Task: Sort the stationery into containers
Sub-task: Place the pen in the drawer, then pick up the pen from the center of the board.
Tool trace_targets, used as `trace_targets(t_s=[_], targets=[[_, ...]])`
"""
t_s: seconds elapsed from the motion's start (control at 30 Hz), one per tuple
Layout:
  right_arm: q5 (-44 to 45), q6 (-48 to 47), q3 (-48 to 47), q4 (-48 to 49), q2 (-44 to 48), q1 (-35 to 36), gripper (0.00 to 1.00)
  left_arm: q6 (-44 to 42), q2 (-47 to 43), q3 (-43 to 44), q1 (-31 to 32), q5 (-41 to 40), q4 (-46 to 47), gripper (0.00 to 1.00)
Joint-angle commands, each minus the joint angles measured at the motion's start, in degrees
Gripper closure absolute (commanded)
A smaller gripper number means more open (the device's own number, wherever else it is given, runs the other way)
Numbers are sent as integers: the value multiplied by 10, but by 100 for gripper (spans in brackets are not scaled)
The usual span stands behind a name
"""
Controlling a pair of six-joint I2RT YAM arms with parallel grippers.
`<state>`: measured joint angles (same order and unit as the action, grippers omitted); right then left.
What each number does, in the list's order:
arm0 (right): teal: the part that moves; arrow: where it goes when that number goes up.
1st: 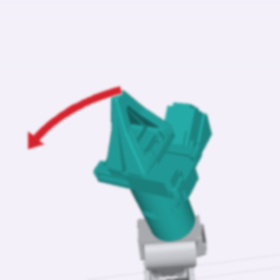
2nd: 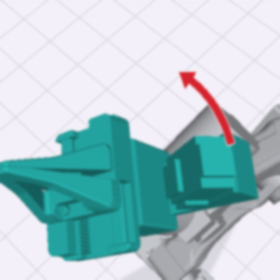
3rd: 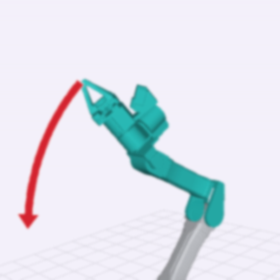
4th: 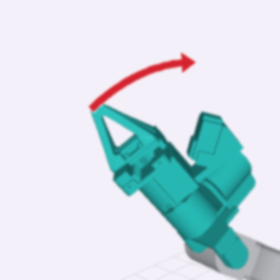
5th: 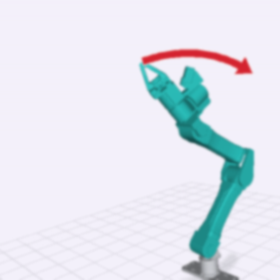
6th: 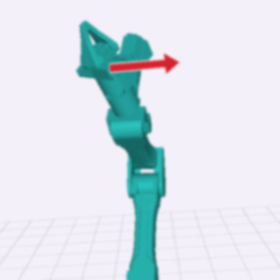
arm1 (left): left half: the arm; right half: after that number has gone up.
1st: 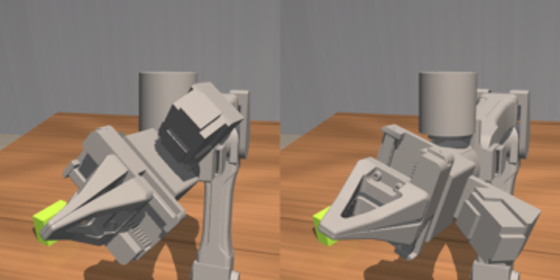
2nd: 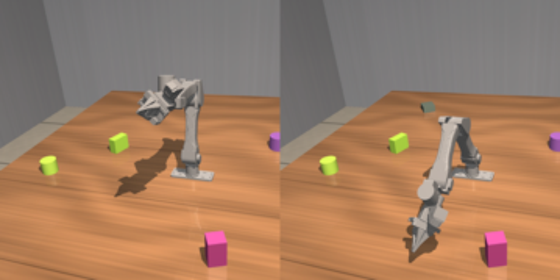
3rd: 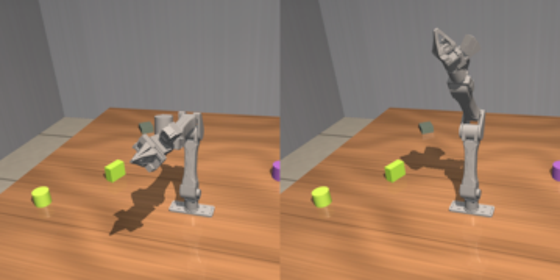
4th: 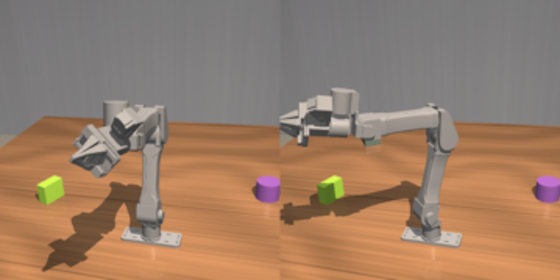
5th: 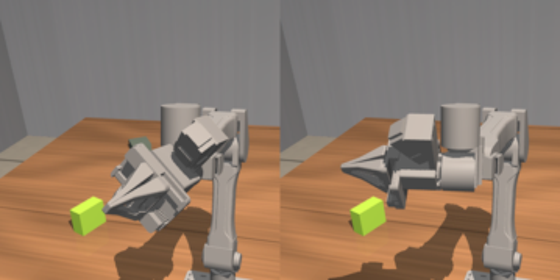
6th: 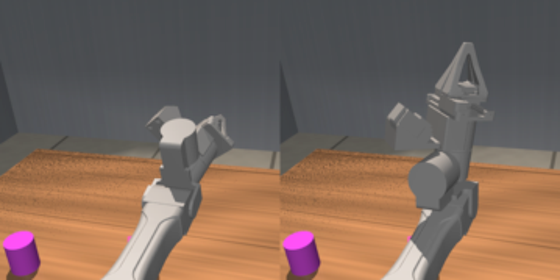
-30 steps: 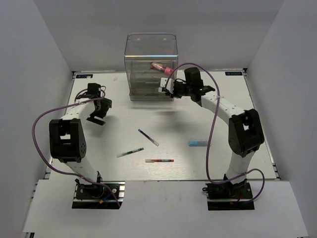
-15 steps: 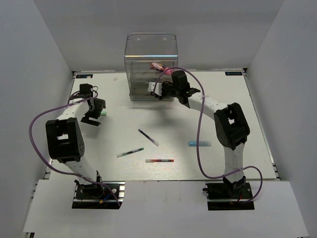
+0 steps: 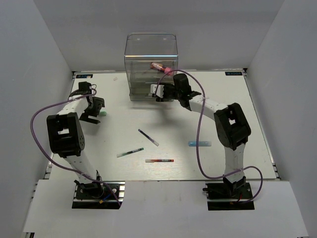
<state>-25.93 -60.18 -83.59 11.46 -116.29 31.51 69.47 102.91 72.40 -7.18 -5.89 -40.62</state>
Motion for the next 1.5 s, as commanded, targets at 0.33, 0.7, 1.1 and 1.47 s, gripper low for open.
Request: trace_targets(t_s=[0.33, 0.7, 1.1, 1.47], targets=[[-68, 107, 227, 75, 227, -4, 47, 48, 97, 113, -10, -18, -91, 4], [-60, 158, 392, 71, 381, -8, 47, 83, 152, 168, -10, -18, -130, 21], [-37, 206, 478, 77, 464, -15, 47, 88, 150, 133, -10, 7, -144, 75], [56, 220, 566, 57, 517, -36, 10, 34, -99, -98, 31, 130, 66, 95]])
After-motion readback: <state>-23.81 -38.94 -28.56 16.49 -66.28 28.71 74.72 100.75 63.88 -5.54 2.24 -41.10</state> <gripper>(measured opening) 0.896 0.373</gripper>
